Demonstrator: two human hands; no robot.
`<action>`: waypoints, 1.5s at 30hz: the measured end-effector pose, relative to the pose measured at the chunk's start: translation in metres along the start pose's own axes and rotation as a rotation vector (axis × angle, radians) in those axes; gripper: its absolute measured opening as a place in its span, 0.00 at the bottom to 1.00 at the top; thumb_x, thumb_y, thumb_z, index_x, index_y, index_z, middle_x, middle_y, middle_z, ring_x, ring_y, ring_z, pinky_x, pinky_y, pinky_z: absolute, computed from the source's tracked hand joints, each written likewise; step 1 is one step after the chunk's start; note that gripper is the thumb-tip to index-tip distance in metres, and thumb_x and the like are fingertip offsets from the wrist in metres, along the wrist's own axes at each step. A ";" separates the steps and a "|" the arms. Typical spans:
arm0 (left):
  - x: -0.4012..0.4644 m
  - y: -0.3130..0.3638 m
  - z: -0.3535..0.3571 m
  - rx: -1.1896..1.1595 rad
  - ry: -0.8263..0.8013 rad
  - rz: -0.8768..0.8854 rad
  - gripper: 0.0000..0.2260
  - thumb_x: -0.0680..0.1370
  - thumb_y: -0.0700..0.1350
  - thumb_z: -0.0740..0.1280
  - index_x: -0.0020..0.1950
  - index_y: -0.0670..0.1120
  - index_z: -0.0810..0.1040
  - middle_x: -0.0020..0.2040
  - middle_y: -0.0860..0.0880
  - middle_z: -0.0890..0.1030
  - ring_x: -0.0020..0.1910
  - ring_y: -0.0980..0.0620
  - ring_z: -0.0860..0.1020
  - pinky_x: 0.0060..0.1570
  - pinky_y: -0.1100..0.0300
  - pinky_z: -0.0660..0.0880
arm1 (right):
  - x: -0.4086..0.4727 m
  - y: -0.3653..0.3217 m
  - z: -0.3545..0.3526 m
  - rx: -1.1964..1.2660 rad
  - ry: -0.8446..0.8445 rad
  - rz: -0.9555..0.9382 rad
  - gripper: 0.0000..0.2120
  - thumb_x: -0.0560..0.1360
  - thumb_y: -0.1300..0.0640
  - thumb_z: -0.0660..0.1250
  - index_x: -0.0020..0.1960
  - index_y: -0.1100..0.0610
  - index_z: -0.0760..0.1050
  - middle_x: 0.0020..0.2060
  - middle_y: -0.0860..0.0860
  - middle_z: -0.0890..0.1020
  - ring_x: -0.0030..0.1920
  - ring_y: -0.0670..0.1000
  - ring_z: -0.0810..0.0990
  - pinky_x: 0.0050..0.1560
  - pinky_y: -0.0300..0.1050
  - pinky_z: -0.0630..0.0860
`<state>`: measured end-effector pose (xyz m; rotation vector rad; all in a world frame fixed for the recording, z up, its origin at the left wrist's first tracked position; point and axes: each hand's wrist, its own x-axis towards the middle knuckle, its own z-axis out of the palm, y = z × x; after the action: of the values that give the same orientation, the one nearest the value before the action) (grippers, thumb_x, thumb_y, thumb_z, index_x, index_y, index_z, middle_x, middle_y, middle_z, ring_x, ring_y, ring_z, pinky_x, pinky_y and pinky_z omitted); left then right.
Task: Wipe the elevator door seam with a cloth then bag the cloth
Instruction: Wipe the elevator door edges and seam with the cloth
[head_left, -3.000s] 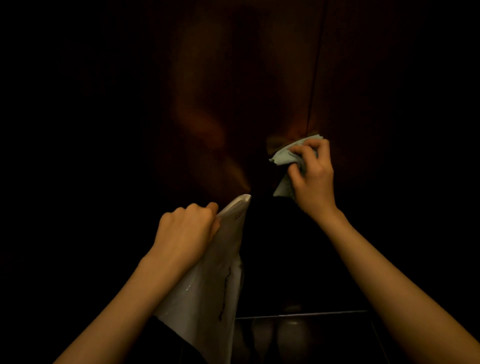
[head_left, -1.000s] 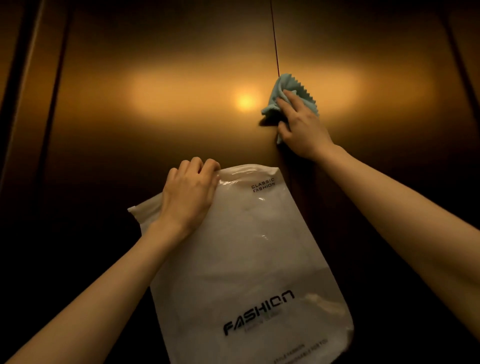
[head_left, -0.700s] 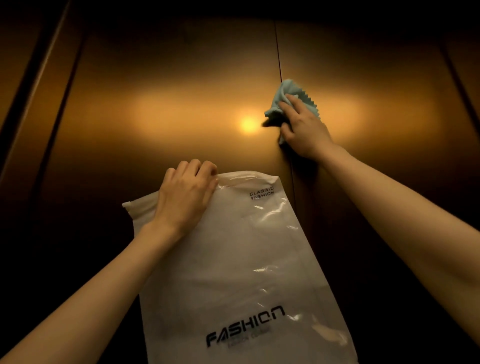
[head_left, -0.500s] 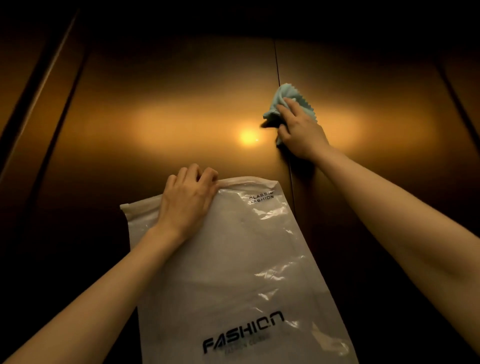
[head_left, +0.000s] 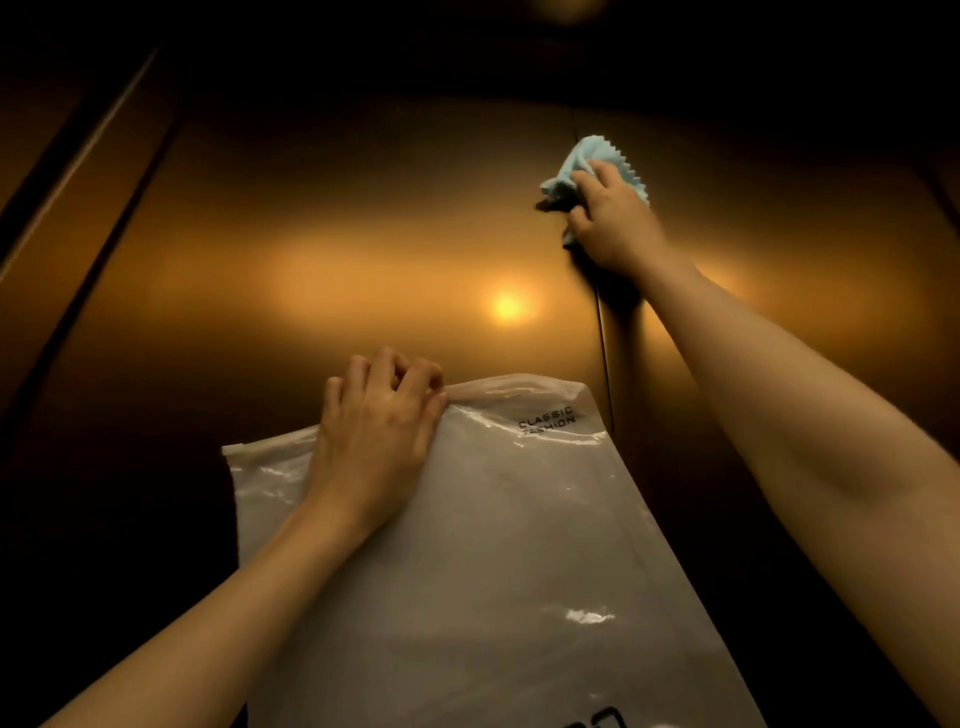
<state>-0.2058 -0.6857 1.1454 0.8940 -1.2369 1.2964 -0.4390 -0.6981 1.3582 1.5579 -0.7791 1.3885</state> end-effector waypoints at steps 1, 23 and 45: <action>-0.002 0.000 0.001 0.003 -0.008 -0.001 0.11 0.76 0.53 0.55 0.50 0.50 0.73 0.47 0.46 0.74 0.45 0.44 0.71 0.41 0.52 0.67 | 0.004 0.001 0.003 -0.003 0.008 -0.008 0.19 0.78 0.56 0.55 0.67 0.58 0.66 0.71 0.54 0.63 0.63 0.57 0.70 0.60 0.50 0.68; 0.001 -0.001 -0.002 -0.023 -0.048 0.011 0.10 0.77 0.52 0.55 0.49 0.49 0.73 0.46 0.47 0.75 0.44 0.44 0.72 0.40 0.52 0.67 | 0.010 -0.007 -0.017 -0.081 -0.111 -0.019 0.22 0.71 0.69 0.65 0.65 0.64 0.70 0.65 0.58 0.68 0.63 0.61 0.69 0.62 0.51 0.67; -0.179 0.036 -0.171 -0.414 -0.883 0.028 0.14 0.78 0.46 0.64 0.61 0.54 0.66 0.51 0.53 0.80 0.48 0.53 0.78 0.45 0.52 0.79 | -0.388 -0.087 -0.092 0.064 -0.686 0.189 0.23 0.72 0.70 0.62 0.66 0.61 0.72 0.71 0.56 0.67 0.70 0.58 0.66 0.70 0.54 0.65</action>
<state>-0.1914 -0.5505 0.9355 1.1789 -2.1034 0.5933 -0.4697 -0.6177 0.9597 2.0846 -1.3240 0.9981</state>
